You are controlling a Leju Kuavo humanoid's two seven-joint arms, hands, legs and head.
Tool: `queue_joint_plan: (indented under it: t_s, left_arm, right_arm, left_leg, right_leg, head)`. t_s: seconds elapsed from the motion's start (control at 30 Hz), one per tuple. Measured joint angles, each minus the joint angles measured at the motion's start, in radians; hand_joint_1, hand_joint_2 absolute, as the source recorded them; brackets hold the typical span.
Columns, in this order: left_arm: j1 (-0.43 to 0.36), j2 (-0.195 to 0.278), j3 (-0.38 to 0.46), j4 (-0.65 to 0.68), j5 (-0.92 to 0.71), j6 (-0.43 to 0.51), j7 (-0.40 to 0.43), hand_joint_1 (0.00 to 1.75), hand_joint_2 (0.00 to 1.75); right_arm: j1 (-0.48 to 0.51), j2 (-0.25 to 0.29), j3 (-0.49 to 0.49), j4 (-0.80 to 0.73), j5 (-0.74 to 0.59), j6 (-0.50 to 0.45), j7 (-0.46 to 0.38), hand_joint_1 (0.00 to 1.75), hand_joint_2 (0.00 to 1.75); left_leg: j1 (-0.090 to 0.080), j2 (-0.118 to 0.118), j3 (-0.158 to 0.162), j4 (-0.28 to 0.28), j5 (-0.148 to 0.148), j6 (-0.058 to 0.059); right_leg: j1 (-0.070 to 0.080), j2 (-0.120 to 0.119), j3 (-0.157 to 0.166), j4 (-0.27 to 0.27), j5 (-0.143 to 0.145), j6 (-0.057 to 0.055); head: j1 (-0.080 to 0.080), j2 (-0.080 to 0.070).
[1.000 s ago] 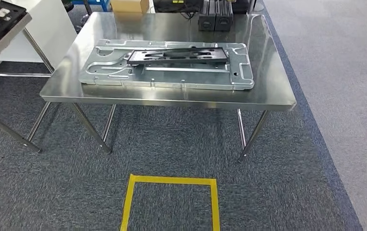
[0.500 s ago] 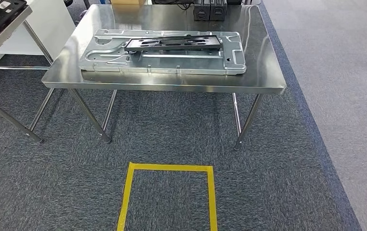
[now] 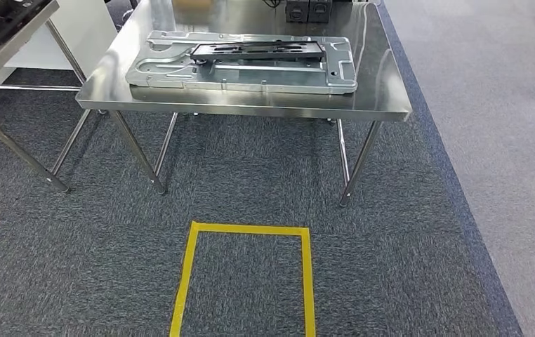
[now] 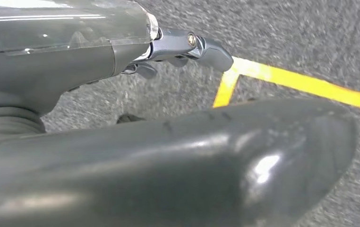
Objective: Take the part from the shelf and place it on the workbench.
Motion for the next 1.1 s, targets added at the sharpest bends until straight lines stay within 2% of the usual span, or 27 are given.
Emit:
queue_joint_plan:
  t_s: [0.03, 0.07, 0.13, 0.17, 0.2, 0.23, 0.27, 0.3, 0.33, 0.4, 0.43, 0.5, 0.53, 0.57, 0.6, 0.67, 0.7, 0.73, 0.8, 0.83, 0.87, 0.9, 0.93, 1.0, 1.03, 1.07, 1.1]
  left_arm:
    - [0.0, -0.001, 0.0, 0.0, -0.002, 0.0, 0.001, 0.0, 0.0]
    - [0.0, -0.001, 0.0, 0.0, -0.003, 0.0, 0.001, 0.0, 0.0]
    - [-0.001, -0.002, 0.0, 0.0, -0.007, 0.0, 0.001, 0.0, 0.0]
    - [-0.001, -0.003, 0.0, 0.0, -0.009, 0.0, 0.001, 0.0, 0.0]
    - [-0.001, -0.003, 0.0, 0.0, -0.01, 0.0, 0.001, 0.0, 0.0]
    - [-0.002, -0.003, 0.0, 0.0, -0.012, 0.0, 0.001, 0.0, 0.0]
    - [-0.002, -0.003, 0.0, 0.0, -0.013, 0.0, 0.001, 0.0, 0.0]
    - [-0.003, -0.003, 0.0, 0.0, -0.014, 0.0, 0.001, 0.0, 0.0]
    - [-0.004, -0.003, 0.0, 0.0, -0.015, 0.0, 0.001, 0.0, 0.0]
    - [-0.006, -0.003, 0.0, 0.0, -0.016, 0.0, 0.001, 0.0, 0.0]
    - [-0.007, -0.003, 0.0, 0.0, -0.017, 0.0, 0.001, 0.0, 0.0]
    - [-0.007, -0.003, 0.001, 0.0, -0.017, 0.0, 0.001, 0.0, 0.0]
    - [-0.006, -0.003, 0.001, 0.0, -0.017, 0.0, 0.001, 0.0, 0.0]
    - [-0.005, -0.003, 0.001, 0.0, -0.017, 0.0, 0.001, 0.0, 0.0]
    - [-0.005, -0.003, 0.001, 0.0, -0.017, 0.0, 0.001, 0.0, 0.0]
    - [-0.005, -0.004, 0.001, 0.0, -0.018, -0.001, 0.001, 0.0, 0.0]
    - [-0.006, -0.004, 0.001, 0.0, -0.018, -0.001, 0.001, 0.0, 0.0]
    - [-0.006, -0.004, 0.001, 0.0, -0.018, -0.001, 0.001, 0.0, 0.0]
    - [-0.008, -0.004, 0.001, 0.0, -0.018, -0.001, 0.001, 0.0, 0.0]
    - [-0.01, -0.003, 0.001, 0.0, -0.018, -0.001, 0.001, 0.0, 0.0]
    - [-0.013, -0.003, 0.001, -0.001, -0.018, -0.001, 0.001, 0.0, 0.0]
    - [-0.017, -0.003, 0.001, -0.001, -0.019, -0.001, 0.001, 0.0, 0.0]
    - [-0.02, -0.002, 0.001, -0.001, -0.019, -0.001, 0.001, 0.0, 0.0]
    - [-0.02, -0.003, 0.001, -0.002, -0.021, -0.001, 0.002, 0.0, 0.0]
    - [-0.018, -0.003, 0.001, -0.002, -0.022, -0.001, 0.002, 0.0, 0.0]
    - [-0.017, -0.003, 0.001, -0.002, -0.023, -0.001, 0.003, 0.0, 0.0]
    - [-0.016, -0.004, 0.001, -0.002, -0.024, -0.001, 0.003, 0.0, 0.0]
  right_arm:
    - [0.0, 0.0, -0.003, 0.0, -0.002, 0.0, -0.002, 0.0, 0.0]
    - [0.001, 0.0, -0.007, 0.0, -0.004, 0.001, -0.004, 0.0, 0.0]
    - [0.0, 0.0, -0.012, 0.001, -0.008, 0.002, -0.011, 0.0, 0.0]
    - [0.0, 0.0, -0.015, 0.001, -0.01, 0.003, -0.015, 0.0, 0.0]
    - [0.0, 0.0, -0.018, 0.001, -0.011, 0.003, -0.02, 0.0, 0.0]
    - [0.0, 0.0, -0.021, 0.001, -0.011, 0.004, -0.025, 0.0, 0.0]
    - [-0.001, 0.0, -0.024, 0.001, -0.011, 0.005, -0.03, 0.0, 0.0]
    - [-0.003, 0.0, -0.027, 0.001, -0.011, 0.006, -0.034, 0.0, 0.0]
    - [-0.005, 0.0, -0.029, 0.001, -0.011, 0.009, -0.038, 0.0, 0.0]
    - [-0.009, -0.001, -0.032, 0.001, -0.01, 0.014, -0.043, 0.0, 0.0]
    - [-0.01, -0.001, -0.033, 0.001, -0.009, 0.017, -0.046, 0.0, 0.0]
    - [-0.011, 0.0, -0.035, 0.002, -0.008, 0.019, -0.05, 0.0, 0.0]
    - [-0.012, 0.0, -0.036, 0.002, -0.008, 0.019, -0.05, 0.0, 0.0]
    - [-0.013, 0.0, -0.037, 0.003, -0.008, 0.019, -0.05, 0.0, 0.0]
    - [-0.014, 0.0, -0.037, 0.004, -0.007, 0.019, -0.05, 0.0, 0.0]
    - [-0.015, 0.0, -0.037, 0.004, -0.007, 0.019, -0.05, 0.0, 0.0]
    - [-0.015, 0.0, -0.037, 0.004, -0.006, 0.019, -0.05, 0.0, 0.0]
    - [-0.015, 0.0, -0.037, 0.004, -0.005, 0.019, -0.051, 0.0, 0.0]
    - [-0.015, 0.0, -0.037, 0.004, -0.003, 0.018, -0.052, 0.0, 0.0]
    - [-0.016, 0.0, -0.037, 0.004, -0.001, 0.017, -0.053, 0.0, 0.0]
    - [-0.017, 0.001, -0.037, 0.004, 0.001, 0.014, -0.055, 0.0, 0.0]
    - [-0.018, 0.002, -0.037, 0.004, 0.003, 0.009, -0.057, 0.0, 0.0]
    - [-0.019, 0.003, -0.037, 0.004, 0.005, 0.003, -0.059, 0.0, 0.0]
    - [-0.019, 0.003, -0.037, 0.004, 0.007, -0.006, -0.063, 0.0, 0.0]
    - [-0.018, 0.002, -0.037, 0.004, 0.007, -0.008, -0.065, 0.0, 0.0]
    - [-0.017, 0.002, -0.037, 0.004, 0.008, -0.011, -0.066, 0.0, 0.0]
    - [-0.017, 0.002, -0.038, 0.004, 0.006, -0.012, -0.067, 0.0, 0.0]
  left_leg:
    - [0.002, 0.002, -0.009, -0.002, 0.012, 0.008]
    - [0.003, 0.004, -0.022, -0.004, 0.025, 0.016]
    - [0.002, 0.006, -0.053, -0.001, 0.05, 0.026]
    - [0.0, 0.006, -0.071, 0.002, 0.062, 0.026]
    - [-0.001, 0.007, -0.089, 0.007, 0.074, 0.026]
    - [-0.002, 0.007, -0.109, 0.013, 0.085, 0.024]
    - [-0.002, 0.007, -0.13, 0.022, 0.095, 0.022]
    - [-0.002, 0.007, -0.151, 0.033, 0.104, 0.02]
    - [-0.003, 0.006, -0.17, 0.044, 0.111, 0.016]
    - [-0.006, 0.006, -0.195, 0.062, 0.126, 0.007]
    - [-0.006, 0.006, -0.201, 0.066, 0.135, 0.001]
    - [-0.004, 0.005, -0.21, 0.066, 0.149, -0.011]
    - [-0.003, 0.003, -0.218, 0.075, 0.135, -0.016]
    - [-0.001, 0.001, -0.229, 0.099, 0.1, -0.021]
    - [0.002, 0.0, -0.243, 0.143, 0.048, -0.026]
    - [0.006, -0.001, -0.269, 0.271, -0.05, -0.034]
    - [0.008, -0.001, -0.271, 0.326, -0.067, -0.037]
    - [0.009, -0.001, -0.261, 0.357, -0.057, -0.038]
    - [0.01, -0.001, -0.191, 0.315, 0.002, -0.035]
    - [0.01, -0.001, -0.128, 0.246, 0.015, -0.03]
    - [0.008, -0.002, -0.06, 0.157, 0.009, -0.025]
    - [0.006, -0.002, -0.005, 0.081, -0.008, -0.019]
    - [0.002, -0.003, 0.029, 0.027, -0.025, -0.014]
    - [0.0, -0.002, 0.032, -0.002, -0.022, -0.004]
    - [0.0, 0.001, 0.021, -0.003, -0.009, 0.003]
    - [0.001, 0.003, 0.007, -0.004, 0.007, 0.011]
    - [0.003, 0.005, -0.01, -0.005, 0.023, 0.017]
  right_leg:
    - [-0.001, 0.002, -0.006, 0.013, -0.021, 0.005]
    - [-0.001, 0.004, -0.016, 0.045, -0.062, 0.009]
    - [-0.003, 0.006, -0.044, 0.162, -0.175, 0.014]
    - [-0.003, 0.006, -0.054, 0.227, -0.211, 0.016]
    - [-0.003, 0.006, -0.056, 0.276, -0.22, 0.018]
    - [-0.003, 0.006, -0.045, 0.296, -0.202, 0.019]
    - [-0.003, 0.006, -0.017, 0.282, -0.171, 0.018]
    - [-0.003, 0.006, 0.029, 0.236, -0.143, 0.017]
    - [-0.002, 0.006, 0.087, 0.164, -0.134, 0.014]
    - [0.002, 0.008, 0.183, 0.023, -0.161, 0.003]
    - [0.005, 0.008, 0.204, -0.013, -0.175, -0.004]
    - [0.005, 0.006, 0.193, -0.025, -0.166, -0.021]
    - [0.004, 0.004, 0.182, -0.025, -0.154, -0.03]
    - [0.001, 0.001, 0.168, -0.027, -0.141, -0.038]
    - [0.001, -0.001, 0.152, -0.026, -0.127, -0.043]
    - [0.003, -0.003, 0.115, -0.024, -0.099, -0.047]
    - [0.004, -0.003, 0.095, -0.02, -0.085, -0.046]
    - [0.004, -0.003, 0.074, -0.017, -0.072, -0.045]
    - [0.005, -0.003, 0.035, -0.006, -0.048, -0.04]
    - [0.005, -0.003, 0.02, 0.0, -0.038, -0.037]
    - [0.006, -0.003, 0.009, 0.005, -0.029, -0.032]
    - [0.007, -0.004, 0.002, 0.009, -0.018, -0.027]
    - [0.007, -0.005, -0.002, 0.01, -0.008, -0.021]
    - [0.005, -0.007, -0.009, 0.005, 0.015, -0.008]
    - [0.003, -0.005, -0.014, 0.009, 0.008, -0.002]
    - [0.001, -0.002, -0.023, 0.027, -0.022, 0.003]
    - [0.0, 0.0, -0.035, 0.064, -0.071, 0.007]
  head:
    - [0.0, 0.0]
    - [0.0, 0.0]
    - [0.0, 0.0]
    - [0.0, 0.0]
    - [0.0, 0.0]
    - [0.0, 0.0]
    - [0.0, 0.0]
    - [0.0, 0.0]
    - [0.0, 0.0]
    - [0.0, 0.0]
    - [0.0, 0.0]
    - [0.0, 0.0]
    - [0.0, 0.0]
    - [0.0, 0.0]
    - [0.0, 0.0]
    - [0.0, 0.0]
    - [0.0, 0.0]
    - [0.0, 0.0]
    - [0.0, 0.0]
    - [0.0, 0.0]
    - [0.0, 0.0]
    - [0.0, 0.0]
    - [0.0, 0.0]
    - [0.0, 0.0]
    - [0.0, 0.0]
    - [0.0, 0.0]
    - [0.0, 0.0]
